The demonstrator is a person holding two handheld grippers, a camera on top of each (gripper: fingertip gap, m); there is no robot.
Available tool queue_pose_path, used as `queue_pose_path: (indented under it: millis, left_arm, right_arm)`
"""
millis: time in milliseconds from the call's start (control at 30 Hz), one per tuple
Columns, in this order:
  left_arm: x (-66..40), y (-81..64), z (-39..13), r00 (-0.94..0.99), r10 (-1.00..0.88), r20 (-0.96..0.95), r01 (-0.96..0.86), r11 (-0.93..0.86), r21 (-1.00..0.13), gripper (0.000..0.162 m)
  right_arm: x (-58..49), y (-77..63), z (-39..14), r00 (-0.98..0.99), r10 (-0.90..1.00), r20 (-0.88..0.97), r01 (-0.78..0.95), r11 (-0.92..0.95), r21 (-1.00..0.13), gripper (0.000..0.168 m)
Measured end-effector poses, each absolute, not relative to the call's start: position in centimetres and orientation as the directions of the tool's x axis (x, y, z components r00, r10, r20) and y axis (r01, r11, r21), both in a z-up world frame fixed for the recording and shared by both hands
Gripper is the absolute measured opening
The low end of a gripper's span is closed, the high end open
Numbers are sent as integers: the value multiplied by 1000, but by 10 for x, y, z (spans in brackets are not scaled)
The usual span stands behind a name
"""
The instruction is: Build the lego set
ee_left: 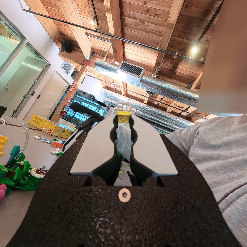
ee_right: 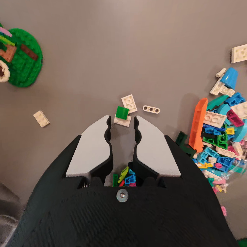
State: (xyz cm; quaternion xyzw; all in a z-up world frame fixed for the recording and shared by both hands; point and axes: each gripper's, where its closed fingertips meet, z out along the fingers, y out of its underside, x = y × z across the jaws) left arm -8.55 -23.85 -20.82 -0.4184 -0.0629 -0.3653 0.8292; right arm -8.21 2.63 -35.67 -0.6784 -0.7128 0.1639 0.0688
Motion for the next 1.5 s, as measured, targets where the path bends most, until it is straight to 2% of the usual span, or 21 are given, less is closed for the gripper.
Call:
queue_pose_path:
  millis: [33, 167, 400, 533, 633, 733, 867, 933, 1067, 1167, 1500]
  left_arm:
    - [-85, -238, -208, 725, -554, 410, 658, 382, -649, 16]
    - [-85, -238, -209, 718, -559, 415, 665, 375, -646, 16]
    - [-85, -237, -209, 711, -563, 421, 672, 369, -642, 16]
    - [-86, -238, -209, 707, -564, 426, 678, 370, -636, 16]
    - [-86, -237, -210, 702, -568, 430, 683, 365, -633, 16]
    - [-87, -237, -210, 697, -570, 435, 688, 363, -628, 16]
    - [-87, -237, -210, 692, -572, 439, 694, 361, -623, 16]
    - [-87, -237, -210, 694, -572, 438, 692, 361, -625, 16]
    - [-86, -236, -210, 691, -575, 437, 692, 355, -628, 16]
    - [-86, -236, -210, 689, -577, 438, 694, 352, -628, 16]
    - [-84, -236, -210, 690, -580, 433, 691, 349, -633, 16]
  right_arm:
    - [-84, 26, -359, -50, 989, -138, 950, 4, -313, 32]
    - [-85, 25, -366, -21, 987, -158, 967, -20, -255, 27]
    - [-83, 24, -365, -74, 994, -83, 971, 53, -231, 20]
    - [-85, -3, -350, -303, 950, -77, 899, 258, -355, 20]
    - [-76, -33, -340, -575, 818, -28, 741, 506, -441, 20]
    - [-71, -26, -347, -608, 789, 83, 719, 593, -362, 20]
    - [-60, -23, -353, -602, 798, -28, 767, 567, -301, 20]
    - [-58, -17, -353, -612, 790, -24, 765, 584, -272, 21]
    - [-80, -5, -345, -624, 780, 52, 731, 605, -316, 25]
    - [-89, 4, -348, -681, 726, 94, 686, 677, -267, 28]
    - [-99, 9, -366, -756, 653, 38, 641, 751, -156, 18]
